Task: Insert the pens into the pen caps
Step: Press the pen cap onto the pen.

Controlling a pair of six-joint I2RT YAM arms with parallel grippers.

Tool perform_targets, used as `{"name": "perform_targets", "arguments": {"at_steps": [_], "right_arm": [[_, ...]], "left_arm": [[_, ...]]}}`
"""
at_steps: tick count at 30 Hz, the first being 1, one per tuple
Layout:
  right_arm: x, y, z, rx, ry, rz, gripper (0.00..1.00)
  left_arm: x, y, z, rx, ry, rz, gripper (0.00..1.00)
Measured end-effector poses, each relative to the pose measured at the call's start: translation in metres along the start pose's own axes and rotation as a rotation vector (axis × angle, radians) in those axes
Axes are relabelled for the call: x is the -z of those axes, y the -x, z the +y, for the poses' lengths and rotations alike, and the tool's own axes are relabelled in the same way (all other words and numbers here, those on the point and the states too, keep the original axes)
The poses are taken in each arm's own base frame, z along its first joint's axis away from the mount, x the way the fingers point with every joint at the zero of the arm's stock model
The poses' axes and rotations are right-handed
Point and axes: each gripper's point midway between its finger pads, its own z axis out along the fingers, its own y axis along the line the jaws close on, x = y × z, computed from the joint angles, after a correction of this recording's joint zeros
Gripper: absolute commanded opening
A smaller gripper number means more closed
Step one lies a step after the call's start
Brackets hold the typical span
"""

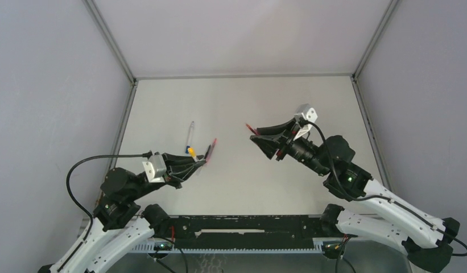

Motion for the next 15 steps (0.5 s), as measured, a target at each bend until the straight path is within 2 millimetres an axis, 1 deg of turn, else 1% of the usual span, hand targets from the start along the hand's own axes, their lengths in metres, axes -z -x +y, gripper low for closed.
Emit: {"name": "perform_targets", "arguments": {"at_steps": [3,5,8,11,15], "right_arm": [[-0.007,-0.012,0.013,-0.02,0.077,0.044,0.47],[-0.012,-0.022,0.017,-0.039,0.105,0.08,0.48],[-0.015,-0.026,0.022,-0.061,0.134,0.101,0.46],[-0.019,-0.014,0.032,-0.088,0.177,0.078,0.43],[-0.026,0.019,0.048,-0.105,0.222,0.017,0.44]], "left_arm": [[-0.001,0.006,-0.003,-0.006,-0.021,-0.023,0.0],[-0.002,0.006,-0.005,-0.001,-0.033,-0.027,0.0],[-0.005,0.003,-0.009,0.025,-0.056,-0.016,0.0],[-0.012,-0.004,-0.012,0.081,-0.08,0.012,0.0],[-0.021,-0.017,-0.015,0.176,-0.102,0.064,0.0]]}}
